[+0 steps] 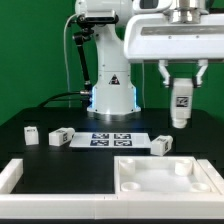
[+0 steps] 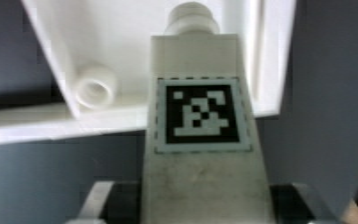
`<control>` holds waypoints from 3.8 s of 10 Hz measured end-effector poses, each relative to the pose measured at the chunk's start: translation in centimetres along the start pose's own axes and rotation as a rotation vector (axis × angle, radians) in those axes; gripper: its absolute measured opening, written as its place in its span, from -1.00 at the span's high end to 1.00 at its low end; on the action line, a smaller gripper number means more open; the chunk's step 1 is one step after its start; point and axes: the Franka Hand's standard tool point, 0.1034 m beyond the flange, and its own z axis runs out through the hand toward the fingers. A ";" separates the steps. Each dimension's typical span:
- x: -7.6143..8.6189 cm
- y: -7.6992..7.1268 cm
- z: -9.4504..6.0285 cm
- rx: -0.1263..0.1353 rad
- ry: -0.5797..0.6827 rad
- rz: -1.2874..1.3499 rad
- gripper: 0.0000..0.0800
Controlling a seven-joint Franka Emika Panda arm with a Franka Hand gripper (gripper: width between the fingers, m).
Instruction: Assemble square table
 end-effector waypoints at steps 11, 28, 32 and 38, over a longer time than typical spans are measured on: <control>0.7 -2.6 3.3 0.043 0.121 -0.108 0.27; 2.3 -1.8 9.7 -0.001 0.152 -0.194 0.27; 1.5 -2.0 10.5 -0.002 0.141 -0.201 0.27; 1.2 -1.8 10.8 -0.007 0.138 -0.241 -0.55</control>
Offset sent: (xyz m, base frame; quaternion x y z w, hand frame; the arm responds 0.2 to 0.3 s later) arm 0.0000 0.0000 0.0000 0.0000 0.0000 0.0000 1.0000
